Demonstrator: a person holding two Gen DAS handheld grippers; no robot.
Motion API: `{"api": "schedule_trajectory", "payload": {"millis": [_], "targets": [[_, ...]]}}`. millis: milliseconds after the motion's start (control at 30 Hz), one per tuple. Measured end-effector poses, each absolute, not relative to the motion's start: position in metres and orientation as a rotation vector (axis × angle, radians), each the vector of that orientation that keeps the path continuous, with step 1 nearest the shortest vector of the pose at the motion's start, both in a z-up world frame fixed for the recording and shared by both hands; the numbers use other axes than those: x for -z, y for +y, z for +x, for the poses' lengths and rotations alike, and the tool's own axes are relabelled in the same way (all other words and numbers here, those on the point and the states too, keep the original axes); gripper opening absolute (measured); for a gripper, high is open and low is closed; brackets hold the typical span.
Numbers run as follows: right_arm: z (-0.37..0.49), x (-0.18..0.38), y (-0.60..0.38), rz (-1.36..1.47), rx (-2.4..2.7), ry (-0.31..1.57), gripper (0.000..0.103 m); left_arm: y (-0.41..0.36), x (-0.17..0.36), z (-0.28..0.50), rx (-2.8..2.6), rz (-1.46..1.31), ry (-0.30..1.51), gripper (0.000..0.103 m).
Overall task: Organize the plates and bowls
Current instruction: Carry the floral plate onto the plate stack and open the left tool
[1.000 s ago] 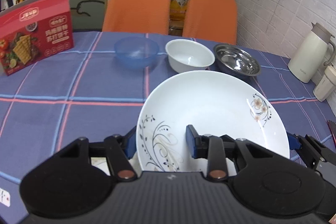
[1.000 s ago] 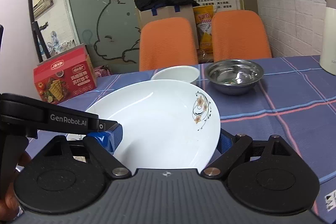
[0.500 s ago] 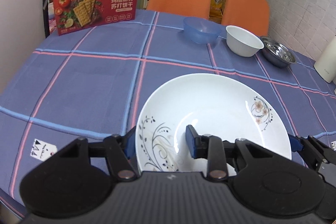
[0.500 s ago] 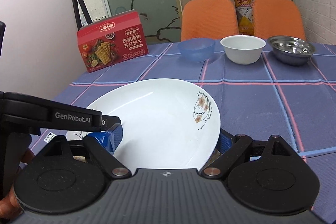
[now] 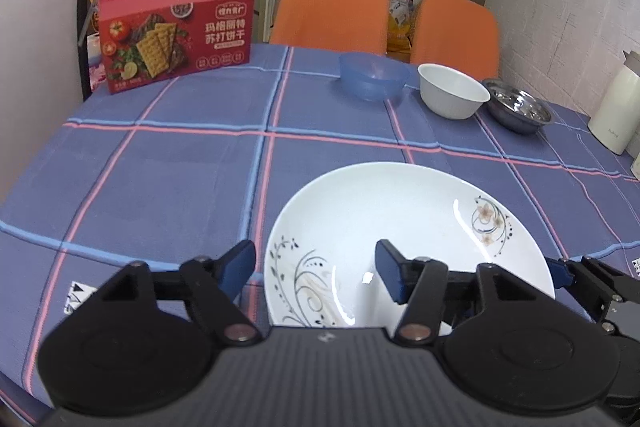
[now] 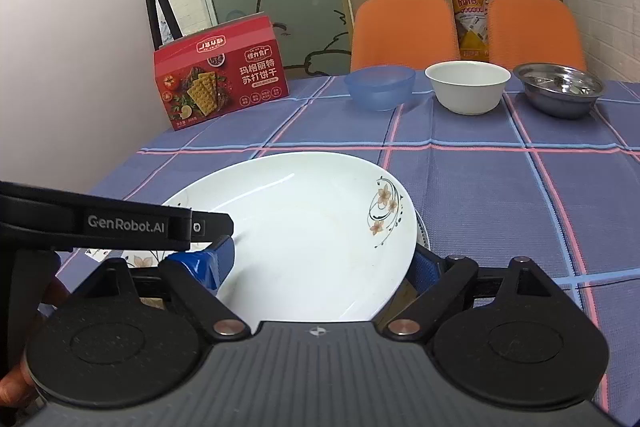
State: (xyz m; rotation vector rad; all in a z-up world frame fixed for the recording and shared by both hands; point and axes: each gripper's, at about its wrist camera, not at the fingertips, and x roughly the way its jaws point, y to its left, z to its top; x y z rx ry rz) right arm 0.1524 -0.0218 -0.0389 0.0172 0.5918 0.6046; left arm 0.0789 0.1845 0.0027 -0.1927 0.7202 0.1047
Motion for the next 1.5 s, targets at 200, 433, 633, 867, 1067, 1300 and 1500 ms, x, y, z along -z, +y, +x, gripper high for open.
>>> {"api": "schedule_trajectory", "payload": {"millis": [200, 433, 633, 867, 1067, 1300, 1500], "targets": [[0.152, 0.036, -0.026, 0.041, -0.6, 0.589, 0.076, 0.185, -0.015, 0.074, -0.117, -0.188, 0.683, 0.064], [0.151, 0.033, -0.028, 0.011, -0.629, 0.619, 0.076, 0.181, -0.021, 0.075, -0.115, -0.18, 0.664, 0.066], [0.148, 0.025, -0.041, 0.082, -0.591, 0.599, 0.078, 0.181, -0.025, 0.075, -0.116, -0.184, 0.649, 0.067], [0.148, 0.023, -0.055, 0.066, -0.58, 0.582, 0.076, 0.178, -0.028, 0.074, -0.12, -0.175, 0.639, 0.068], [0.148, 0.012, -0.083, 0.136, -0.536, 0.52, 0.077, 0.171, -0.032, 0.075, -0.109, -0.185, 0.634, 0.068], [0.155, 0.023, -0.095, 0.155, -0.531, 0.572, 0.077, 0.154, -0.032, 0.08, -0.086, -0.161, 0.642, 0.072], [0.179, 0.027, -0.107, 0.128, -0.449, 0.552, 0.077, 0.153, -0.034, 0.089, -0.108, -0.179, 0.648, 0.074]]}}
